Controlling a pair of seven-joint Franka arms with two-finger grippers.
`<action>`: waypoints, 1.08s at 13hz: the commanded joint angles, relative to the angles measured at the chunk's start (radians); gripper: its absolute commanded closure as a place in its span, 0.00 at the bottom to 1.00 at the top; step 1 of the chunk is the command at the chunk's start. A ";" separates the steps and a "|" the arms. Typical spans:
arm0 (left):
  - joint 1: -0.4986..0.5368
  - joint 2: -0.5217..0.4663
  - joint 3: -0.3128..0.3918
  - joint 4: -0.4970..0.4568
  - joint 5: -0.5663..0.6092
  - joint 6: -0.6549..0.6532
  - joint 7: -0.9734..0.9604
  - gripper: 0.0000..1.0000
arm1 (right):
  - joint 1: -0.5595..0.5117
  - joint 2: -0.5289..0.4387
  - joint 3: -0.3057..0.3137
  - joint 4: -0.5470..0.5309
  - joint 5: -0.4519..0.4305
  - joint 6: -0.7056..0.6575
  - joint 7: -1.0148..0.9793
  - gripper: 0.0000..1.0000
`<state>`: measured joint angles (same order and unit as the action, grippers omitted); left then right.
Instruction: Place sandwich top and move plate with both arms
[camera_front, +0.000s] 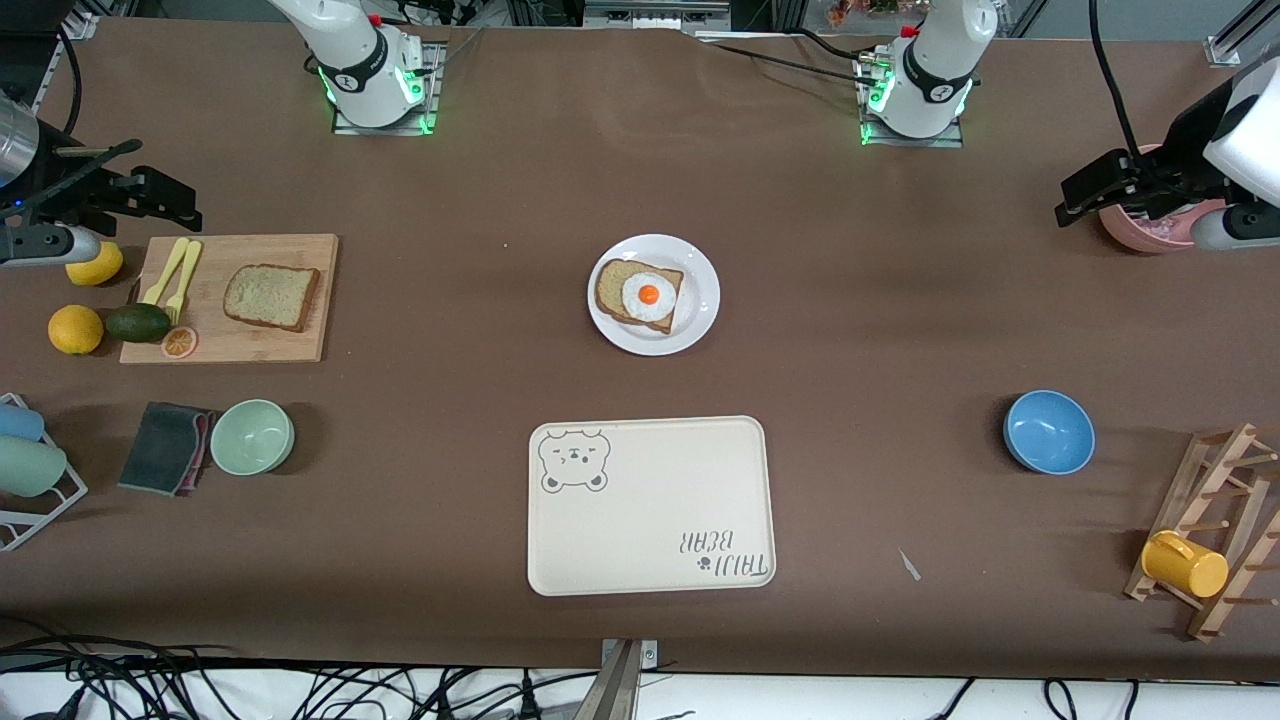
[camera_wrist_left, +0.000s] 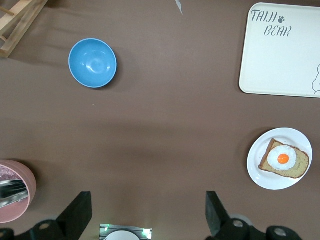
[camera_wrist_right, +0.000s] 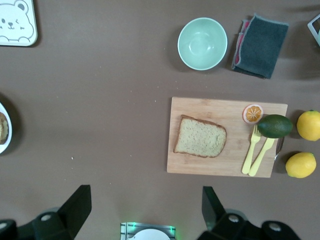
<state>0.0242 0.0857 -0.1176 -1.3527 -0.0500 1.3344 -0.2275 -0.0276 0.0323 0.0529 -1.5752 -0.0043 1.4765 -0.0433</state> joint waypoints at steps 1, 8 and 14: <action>0.003 0.003 -0.002 0.024 -0.022 -0.012 -0.003 0.00 | -0.018 -0.006 0.004 -0.012 0.023 0.036 0.035 0.02; 0.003 0.003 -0.002 0.024 -0.022 -0.012 -0.003 0.00 | -0.015 -0.003 -0.007 -0.011 0.069 0.041 0.029 0.01; 0.003 0.003 -0.002 0.024 -0.022 -0.012 -0.003 0.00 | -0.017 0.023 -0.033 0.024 0.069 0.039 0.029 0.01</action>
<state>0.0242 0.0857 -0.1176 -1.3527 -0.0500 1.3344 -0.2275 -0.0365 0.0444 0.0171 -1.5744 0.0469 1.5190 -0.0187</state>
